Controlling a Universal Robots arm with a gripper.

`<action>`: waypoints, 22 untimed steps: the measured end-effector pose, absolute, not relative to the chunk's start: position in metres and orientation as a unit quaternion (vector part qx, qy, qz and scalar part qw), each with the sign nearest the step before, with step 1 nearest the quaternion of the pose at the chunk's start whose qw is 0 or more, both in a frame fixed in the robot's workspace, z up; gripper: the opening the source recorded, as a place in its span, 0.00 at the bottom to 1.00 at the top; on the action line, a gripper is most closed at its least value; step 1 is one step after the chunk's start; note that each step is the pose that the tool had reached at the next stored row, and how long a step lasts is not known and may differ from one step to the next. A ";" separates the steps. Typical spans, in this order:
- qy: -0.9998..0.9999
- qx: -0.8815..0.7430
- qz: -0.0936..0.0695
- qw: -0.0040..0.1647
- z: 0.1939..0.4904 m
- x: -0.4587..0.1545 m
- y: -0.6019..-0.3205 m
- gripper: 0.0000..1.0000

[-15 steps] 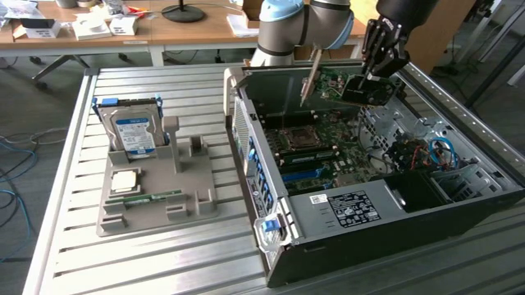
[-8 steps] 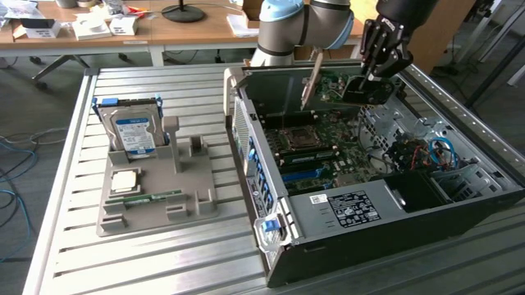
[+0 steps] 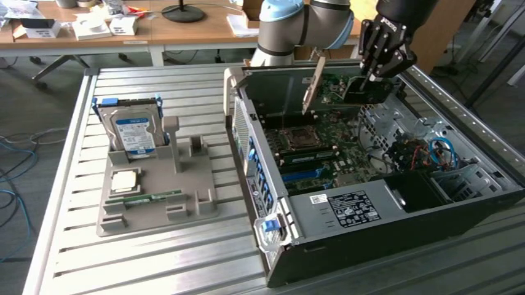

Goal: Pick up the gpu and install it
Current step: 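Insert the gpu into the slot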

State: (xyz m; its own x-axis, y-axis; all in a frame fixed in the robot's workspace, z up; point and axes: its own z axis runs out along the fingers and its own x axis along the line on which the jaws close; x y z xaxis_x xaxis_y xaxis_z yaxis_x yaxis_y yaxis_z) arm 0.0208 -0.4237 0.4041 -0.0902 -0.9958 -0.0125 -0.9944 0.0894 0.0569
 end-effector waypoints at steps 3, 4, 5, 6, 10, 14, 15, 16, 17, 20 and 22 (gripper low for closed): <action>-0.738 0.674 -0.025 0.015 0.404 0.021 -0.424 0.26; -0.738 0.674 -0.025 0.014 0.404 0.021 -0.424 0.26; -0.738 0.675 -0.024 0.014 0.404 0.021 -0.424 0.26; -0.737 0.675 -0.023 0.012 0.404 0.021 -0.424 0.26; -0.736 0.677 -0.018 0.006 0.404 0.020 -0.424 0.26; -0.734 0.679 -0.013 0.001 0.404 0.018 -0.425 0.26; -0.734 0.679 -0.012 -0.001 0.404 0.018 -0.426 0.26; -0.734 0.679 -0.010 -0.002 0.404 0.018 -0.427 0.26; -0.734 0.679 -0.009 -0.004 0.404 0.018 -0.428 0.26; -0.733 0.680 -0.007 -0.008 0.404 0.017 -0.430 0.26; -0.733 0.680 -0.007 -0.008 0.404 0.017 -0.430 0.26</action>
